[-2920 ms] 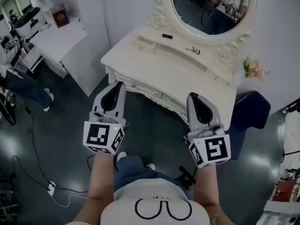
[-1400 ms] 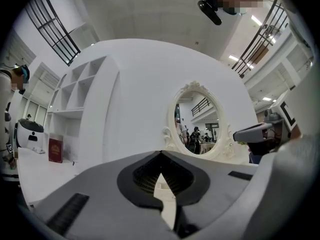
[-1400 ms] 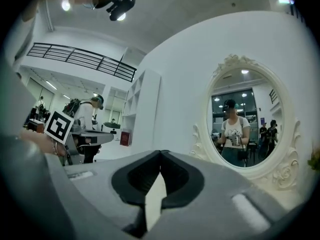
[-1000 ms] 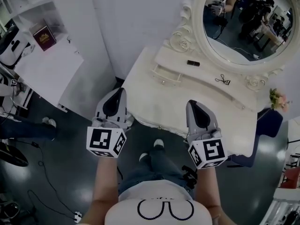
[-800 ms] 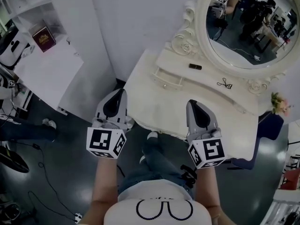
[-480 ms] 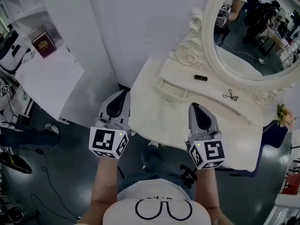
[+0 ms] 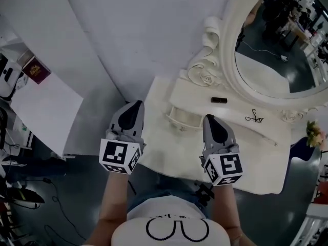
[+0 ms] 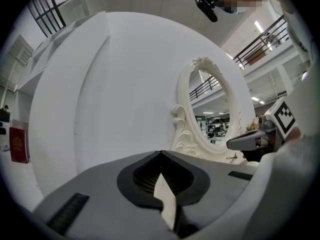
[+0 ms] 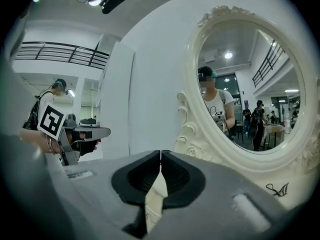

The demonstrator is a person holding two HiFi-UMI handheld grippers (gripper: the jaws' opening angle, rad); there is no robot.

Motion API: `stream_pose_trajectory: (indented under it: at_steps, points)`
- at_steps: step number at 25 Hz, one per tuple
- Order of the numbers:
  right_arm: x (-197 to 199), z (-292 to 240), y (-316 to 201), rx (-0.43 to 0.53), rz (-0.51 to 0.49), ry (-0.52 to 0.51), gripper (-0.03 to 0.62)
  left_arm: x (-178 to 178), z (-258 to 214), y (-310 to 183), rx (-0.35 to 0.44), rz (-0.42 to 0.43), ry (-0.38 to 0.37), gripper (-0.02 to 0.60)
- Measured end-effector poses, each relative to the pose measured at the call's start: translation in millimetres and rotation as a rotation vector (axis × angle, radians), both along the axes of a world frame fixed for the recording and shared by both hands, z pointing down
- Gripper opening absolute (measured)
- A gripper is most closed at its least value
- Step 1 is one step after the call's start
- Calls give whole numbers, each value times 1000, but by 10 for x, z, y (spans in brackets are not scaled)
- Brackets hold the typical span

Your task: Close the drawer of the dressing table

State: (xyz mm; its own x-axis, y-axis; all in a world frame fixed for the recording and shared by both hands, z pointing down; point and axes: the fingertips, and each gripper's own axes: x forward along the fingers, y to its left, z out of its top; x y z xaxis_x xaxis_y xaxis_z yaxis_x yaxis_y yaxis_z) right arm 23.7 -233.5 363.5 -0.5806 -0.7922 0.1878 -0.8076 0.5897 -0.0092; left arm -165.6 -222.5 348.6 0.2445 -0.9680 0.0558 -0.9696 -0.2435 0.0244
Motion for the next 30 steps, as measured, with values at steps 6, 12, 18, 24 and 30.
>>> stream_pose_trajectory:
  at_steps: [6,12,18,24,30]
  points:
    - [-68,197,-207,-80,5,-3,236,3,183,-247,-36,34,13,-3]
    - [-34,376,-226,-123,71,27,236,-29,327,-379,-66,73,25,-3]
    - [-54,719,-181,-201,191,42,236,-33,575,-499,-128,151,26,-3]
    - [-198,1245,33,-332,230,88,236,-29,925,-547,-209,204,31,-3]
    - [-282,1800,147,-484,274,103,232,-61,1167,-527,-262,235,39,-3]
